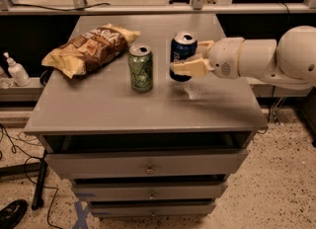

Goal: Move pepsi can near green can

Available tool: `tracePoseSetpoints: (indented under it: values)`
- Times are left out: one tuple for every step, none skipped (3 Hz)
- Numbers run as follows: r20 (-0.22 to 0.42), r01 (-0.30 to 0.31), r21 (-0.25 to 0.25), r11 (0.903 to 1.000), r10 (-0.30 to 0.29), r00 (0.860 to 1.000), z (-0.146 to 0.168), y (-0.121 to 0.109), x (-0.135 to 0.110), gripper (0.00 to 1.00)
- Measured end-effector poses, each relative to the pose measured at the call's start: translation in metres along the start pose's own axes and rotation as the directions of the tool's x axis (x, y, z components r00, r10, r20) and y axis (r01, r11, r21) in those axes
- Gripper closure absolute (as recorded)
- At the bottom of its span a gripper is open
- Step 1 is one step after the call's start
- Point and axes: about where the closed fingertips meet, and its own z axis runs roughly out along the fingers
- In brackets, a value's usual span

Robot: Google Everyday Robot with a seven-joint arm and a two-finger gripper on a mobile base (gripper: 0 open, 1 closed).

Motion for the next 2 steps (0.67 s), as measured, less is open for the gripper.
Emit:
tracePoseSetpoints:
  values:
    - [0.038, 0.001, -0.044, 0.9991, 0.001, 0.999, 0.013, 0.015, -0.007, 1.0]
    - [0.031, -0.014, -0.084, 0.9964, 0.017, 0.999, 0.023, 0.028, -0.001, 1.0]
